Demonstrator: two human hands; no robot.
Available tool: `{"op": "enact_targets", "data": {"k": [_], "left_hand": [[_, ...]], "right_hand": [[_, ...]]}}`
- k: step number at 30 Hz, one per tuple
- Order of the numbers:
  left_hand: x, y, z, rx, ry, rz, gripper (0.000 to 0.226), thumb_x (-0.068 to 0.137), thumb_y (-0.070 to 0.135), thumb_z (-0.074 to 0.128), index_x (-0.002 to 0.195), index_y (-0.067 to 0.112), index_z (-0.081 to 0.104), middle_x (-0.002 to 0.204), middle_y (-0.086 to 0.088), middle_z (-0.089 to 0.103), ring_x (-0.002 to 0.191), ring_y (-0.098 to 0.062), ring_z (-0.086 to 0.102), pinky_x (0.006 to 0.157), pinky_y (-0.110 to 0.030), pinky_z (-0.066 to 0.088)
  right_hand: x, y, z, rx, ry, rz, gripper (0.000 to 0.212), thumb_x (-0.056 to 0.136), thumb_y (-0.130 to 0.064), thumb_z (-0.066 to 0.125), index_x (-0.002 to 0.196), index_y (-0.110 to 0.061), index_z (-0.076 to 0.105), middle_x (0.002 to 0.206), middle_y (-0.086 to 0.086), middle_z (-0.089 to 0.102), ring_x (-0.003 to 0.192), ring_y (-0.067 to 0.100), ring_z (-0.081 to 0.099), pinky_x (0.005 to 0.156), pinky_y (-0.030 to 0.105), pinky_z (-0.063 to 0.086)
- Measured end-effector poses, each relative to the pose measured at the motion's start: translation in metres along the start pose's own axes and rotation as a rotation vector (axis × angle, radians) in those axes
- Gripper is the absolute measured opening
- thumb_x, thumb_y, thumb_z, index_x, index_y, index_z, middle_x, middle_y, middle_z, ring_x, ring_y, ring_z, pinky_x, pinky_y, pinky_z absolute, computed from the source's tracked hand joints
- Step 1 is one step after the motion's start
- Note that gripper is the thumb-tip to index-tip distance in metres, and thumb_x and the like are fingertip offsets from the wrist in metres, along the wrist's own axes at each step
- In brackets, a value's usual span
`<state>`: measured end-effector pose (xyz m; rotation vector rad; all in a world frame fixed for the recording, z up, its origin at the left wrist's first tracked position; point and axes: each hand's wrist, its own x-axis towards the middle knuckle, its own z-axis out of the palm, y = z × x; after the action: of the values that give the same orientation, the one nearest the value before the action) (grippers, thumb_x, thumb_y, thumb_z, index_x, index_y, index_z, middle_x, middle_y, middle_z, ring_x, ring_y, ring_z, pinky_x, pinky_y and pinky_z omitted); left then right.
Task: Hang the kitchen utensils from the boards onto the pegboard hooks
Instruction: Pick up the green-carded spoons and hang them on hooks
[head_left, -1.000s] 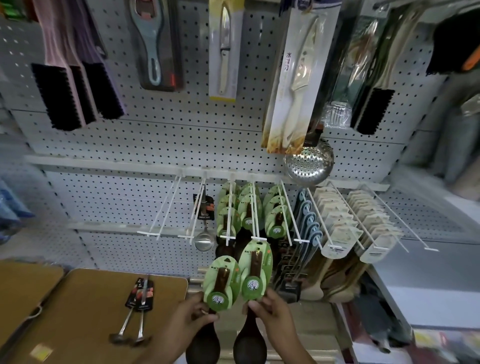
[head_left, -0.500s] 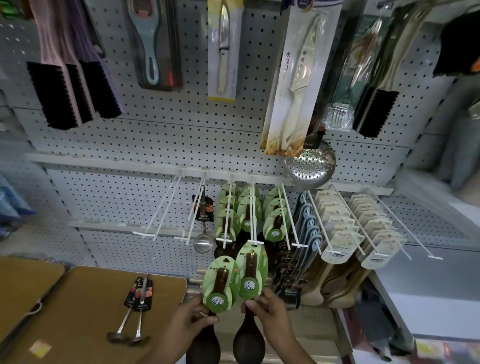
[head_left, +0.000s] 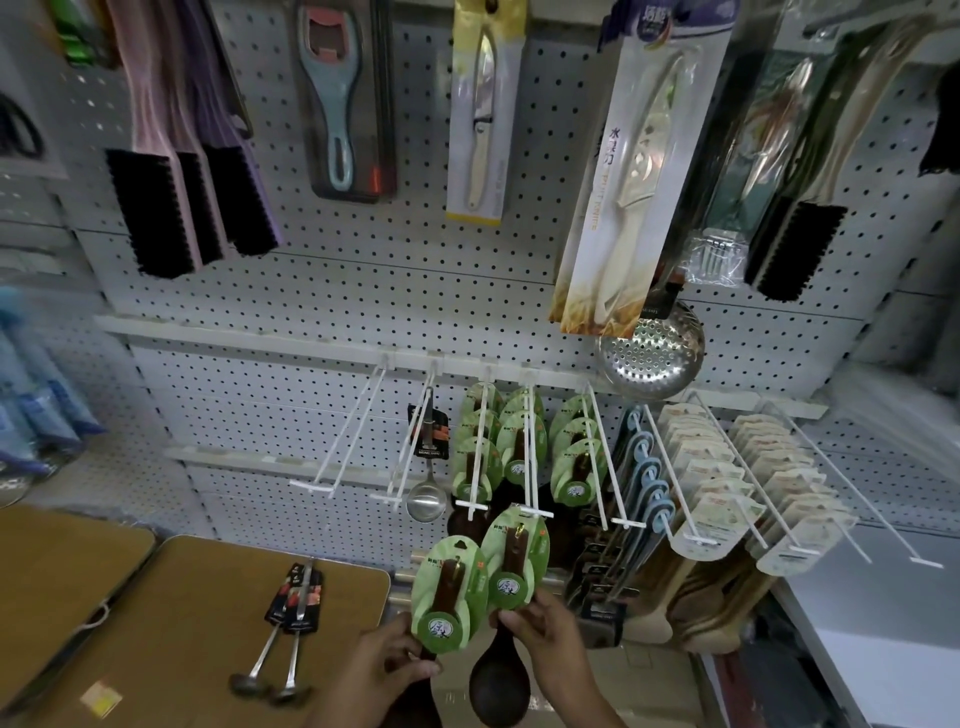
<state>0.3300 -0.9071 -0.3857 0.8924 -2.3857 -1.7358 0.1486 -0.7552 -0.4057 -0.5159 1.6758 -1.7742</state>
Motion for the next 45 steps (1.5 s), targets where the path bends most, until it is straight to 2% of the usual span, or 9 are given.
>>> {"op": "enact_targets", "data": {"k": [4,8,17,23,27,30,35,41,45], "left_hand": [[0.004,-0.002,-0.004,-0.005,-0.013,-0.021,0.051,0.075,0.029,0.085,0.118,0.039,0.059,0.095,0.002,0.077,0.095,-0.010,0.071,0.100,-0.035,0.052],[0.006,-0.005,-0.004,0.001,-0.022,-0.050,0.053,0.073,0.037,0.085,0.119,0.040,0.059,0.100,0.007,0.077,0.101,-0.009,0.070,0.103,-0.035,0.049],[0.010,-0.008,0.008,-0.011,0.017,0.020,0.045,0.075,0.018,0.085,0.115,0.028,0.066,0.089,-0.003,0.077,0.088,-0.013,0.073,0.096,-0.040,0.054],[0.010,-0.005,0.012,-0.014,0.008,0.039,0.039,0.076,0.020,0.085,0.110,0.025,0.068,0.087,-0.003,0.076,0.086,-0.013,0.072,0.093,-0.040,0.055],[0.008,-0.001,0.014,-0.021,-0.001,0.049,0.032,0.077,0.021,0.084,0.102,0.036,0.070,0.088,0.004,0.077,0.089,-0.009,0.073,0.092,-0.036,0.055],[0.008,0.000,0.014,-0.014,-0.003,0.061,0.039,0.079,0.021,0.082,0.101,0.048,0.066,0.090,0.003,0.078,0.090,-0.010,0.073,0.090,-0.033,0.055],[0.007,-0.001,0.015,-0.027,-0.014,0.047,0.036,0.080,0.021,0.081,0.111,0.029,0.066,0.092,0.001,0.078,0.092,-0.012,0.073,0.096,-0.040,0.054],[0.004,-0.003,0.017,-0.017,-0.009,0.042,0.036,0.080,0.023,0.082,0.111,0.029,0.066,0.091,0.006,0.077,0.093,-0.007,0.072,0.095,-0.033,0.054],[0.000,0.004,0.018,-0.031,-0.016,0.037,0.033,0.082,0.018,0.079,0.110,0.028,0.064,0.091,0.006,0.077,0.091,-0.004,0.071,0.093,-0.026,0.053]], "right_hand": [[0.001,0.003,-0.001,0.034,0.001,0.013,0.035,0.083,0.014,0.063,0.115,0.000,0.061,0.098,0.017,0.075,0.095,0.033,0.071,0.080,0.028,0.056],[-0.002,0.002,-0.002,0.065,0.000,-0.001,0.033,0.084,0.016,0.061,0.114,0.000,0.060,0.095,0.018,0.075,0.086,0.024,0.072,0.076,0.025,0.056],[-0.009,0.002,0.000,0.013,-0.010,-0.023,0.025,0.086,0.010,0.062,0.109,0.001,0.061,0.090,0.019,0.075,0.084,0.026,0.072,0.078,0.029,0.055],[-0.012,0.001,-0.002,-0.001,-0.037,-0.018,0.028,0.088,0.009,0.061,0.114,-0.002,0.059,0.093,0.016,0.075,0.088,0.025,0.072,0.080,0.027,0.055],[-0.012,0.001,-0.003,0.002,-0.019,-0.036,0.028,0.087,0.011,0.060,0.113,-0.002,0.059,0.095,0.016,0.075,0.091,0.025,0.072,0.082,0.026,0.054],[-0.012,0.001,-0.005,0.006,0.006,-0.052,0.027,0.086,0.013,0.060,0.110,0.000,0.059,0.092,0.015,0.076,0.087,0.021,0.073,0.080,0.023,0.054],[-0.014,0.007,-0.004,-0.027,0.027,-0.045,0.025,0.087,0.011,0.061,0.108,-0.001,0.059,0.090,0.017,0.075,0.084,0.022,0.072,0.081,0.029,0.054],[-0.013,0.005,-0.001,-0.067,0.004,-0.050,0.022,0.089,0.008,0.060,0.109,-0.003,0.060,0.092,0.018,0.074,0.089,0.026,0.071,0.086,0.036,0.054],[-0.015,-0.001,0.001,-0.084,0.008,-0.081,0.020,0.091,0.008,0.057,0.108,-0.003,0.060,0.092,0.018,0.073,0.088,0.020,0.069,0.085,0.029,0.053]]}}
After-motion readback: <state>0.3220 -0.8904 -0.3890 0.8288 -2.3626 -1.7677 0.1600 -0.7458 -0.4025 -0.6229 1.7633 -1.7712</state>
